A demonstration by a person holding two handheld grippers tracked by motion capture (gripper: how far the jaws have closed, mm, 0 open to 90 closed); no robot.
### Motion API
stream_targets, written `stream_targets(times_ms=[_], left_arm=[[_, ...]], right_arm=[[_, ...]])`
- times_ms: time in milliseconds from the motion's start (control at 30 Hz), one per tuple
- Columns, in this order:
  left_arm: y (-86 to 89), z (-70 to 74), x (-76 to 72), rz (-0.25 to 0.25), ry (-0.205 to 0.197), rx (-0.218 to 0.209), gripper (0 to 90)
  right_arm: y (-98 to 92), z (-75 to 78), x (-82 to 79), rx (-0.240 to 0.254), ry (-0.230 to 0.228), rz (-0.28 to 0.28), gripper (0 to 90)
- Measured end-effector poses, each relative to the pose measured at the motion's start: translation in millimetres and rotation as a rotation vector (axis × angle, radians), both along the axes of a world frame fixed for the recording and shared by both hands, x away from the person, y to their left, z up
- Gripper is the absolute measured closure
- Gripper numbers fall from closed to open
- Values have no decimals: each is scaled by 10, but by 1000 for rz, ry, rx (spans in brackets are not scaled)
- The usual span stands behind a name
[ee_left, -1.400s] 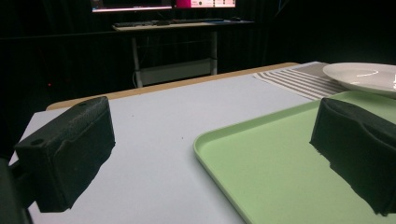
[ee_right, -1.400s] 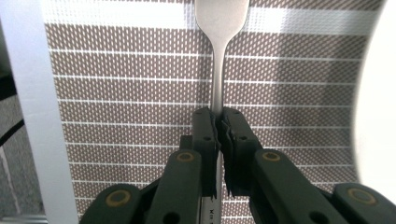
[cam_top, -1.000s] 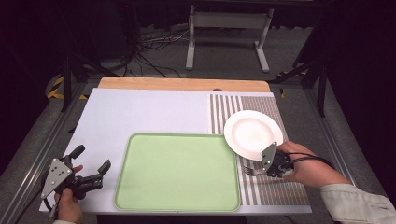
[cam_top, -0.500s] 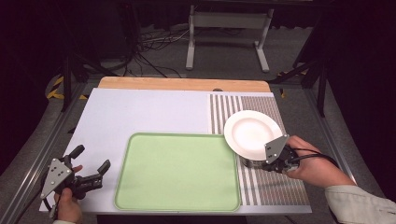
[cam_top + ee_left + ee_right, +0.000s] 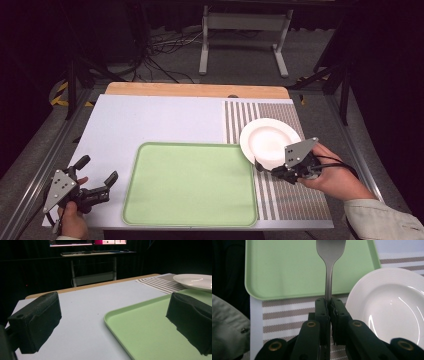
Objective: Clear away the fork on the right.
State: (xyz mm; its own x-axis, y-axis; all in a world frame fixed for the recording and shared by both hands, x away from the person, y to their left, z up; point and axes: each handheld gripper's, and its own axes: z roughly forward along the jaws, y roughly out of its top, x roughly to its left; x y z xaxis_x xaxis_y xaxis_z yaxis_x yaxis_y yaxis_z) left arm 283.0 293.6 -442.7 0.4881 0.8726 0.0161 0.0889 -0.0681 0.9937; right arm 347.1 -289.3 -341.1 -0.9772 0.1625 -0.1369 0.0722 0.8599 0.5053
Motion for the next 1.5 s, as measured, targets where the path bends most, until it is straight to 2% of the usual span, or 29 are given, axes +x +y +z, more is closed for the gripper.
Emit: stream_targets(times_ms=[133, 267, 400, 467, 500, 567, 733, 900, 1200, 1333, 1500], left_arm=[[0, 0, 0, 0, 0, 1, 4], [1, 2, -1, -1, -1, 1, 4], [4, 2, 0, 1, -1, -1, 4], [4, 1, 2, 2, -2, -1, 4], [4, 2, 1, 1, -1, -1, 4], [4, 3, 0, 3, -3, -1, 4], [5, 4, 0, 2, -2, 0, 4], [10, 6, -1, 2, -3, 2, 4], [14, 7, 0, 1, -2, 3, 4], [13, 7, 0, -1, -2, 1, 4], [14, 6, 2, 0, -4, 0, 4]], right_arm=[[28, 8, 6, 34, 10, -12, 853], [88, 35, 16, 93, 20, -56, 853], [140, 56, 10, 127, 27, -85, 853], [204, 79, 7, 179, 52, -123, 853], [204, 79, 7, 179, 52, -123, 853], [279, 101, 3, 213, 75, -145, 853], [383, 120, 3, 230, 101, -181, 853], [510, 138, 2, 253, 120, -258, 853], [706, 114, 8, 241, 191, -452, 853], [808, 97, 5, 228, 191, -520, 853], [890, 87, 16, 226, 245, -593, 853]])
